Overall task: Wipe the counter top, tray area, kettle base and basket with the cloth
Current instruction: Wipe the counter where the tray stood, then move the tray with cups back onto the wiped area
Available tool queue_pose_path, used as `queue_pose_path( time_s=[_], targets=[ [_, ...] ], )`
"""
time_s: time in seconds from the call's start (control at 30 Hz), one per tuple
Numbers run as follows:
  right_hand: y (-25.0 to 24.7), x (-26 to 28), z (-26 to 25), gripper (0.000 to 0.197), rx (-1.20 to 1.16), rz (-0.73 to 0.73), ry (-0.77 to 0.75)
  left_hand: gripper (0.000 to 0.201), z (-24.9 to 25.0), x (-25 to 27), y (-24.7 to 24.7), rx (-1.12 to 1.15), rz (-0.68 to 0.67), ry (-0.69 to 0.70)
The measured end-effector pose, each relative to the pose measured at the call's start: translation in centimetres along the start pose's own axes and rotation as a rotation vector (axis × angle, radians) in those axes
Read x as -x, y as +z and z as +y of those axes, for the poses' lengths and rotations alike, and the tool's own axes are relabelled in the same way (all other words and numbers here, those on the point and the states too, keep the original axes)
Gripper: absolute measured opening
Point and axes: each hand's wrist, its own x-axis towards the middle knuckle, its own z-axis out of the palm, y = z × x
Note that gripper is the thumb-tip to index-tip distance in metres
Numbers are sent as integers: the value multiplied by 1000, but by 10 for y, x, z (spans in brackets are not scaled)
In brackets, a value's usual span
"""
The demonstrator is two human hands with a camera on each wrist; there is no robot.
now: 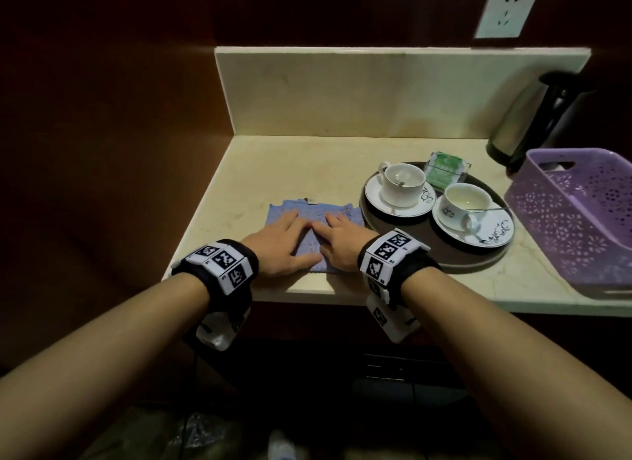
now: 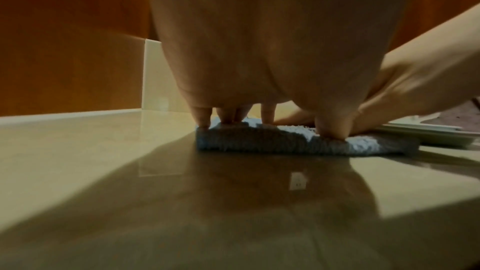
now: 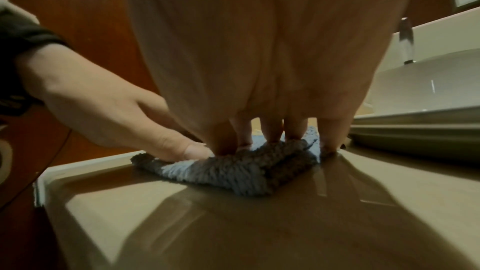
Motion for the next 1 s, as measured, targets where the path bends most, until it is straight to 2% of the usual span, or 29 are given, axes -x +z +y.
queue_pose_path(
  time_s=[0.1,0.3,0.4,0.5,0.63,0.73,0.83,0.9,1.0],
  targets=[
    [2,5,2,51,0,-7,-17,75,6,10,5,-24,-7,-16],
    [0,19,3,45,7,-5,-64,70,16,8,-3,-167,-96,-31],
    [-7,29,4,39,-29,7,-89,58,24,1,-22,-191,-169,-30],
    [-15,42,11,30,-109,83,-79,46,30,-12,-46,-175,-106,-41],
    [-28,74,36,35,-185,176,-1,38,39,-40,-61,-106,0,-32],
    [-38,94,55,28,-237,304,55,39,48,-62,-62,-21,-40,1],
    [-42,105,75,22,-255,365,196,40,54,-84,-56,68,-59,-8],
    [-41,110,90,20,-235,301,331,39,56,-99,-51,124,-61,-31],
    [-40,120,109,29,-210,84,511,41,58,-115,-50,210,-84,-83]
  ],
)
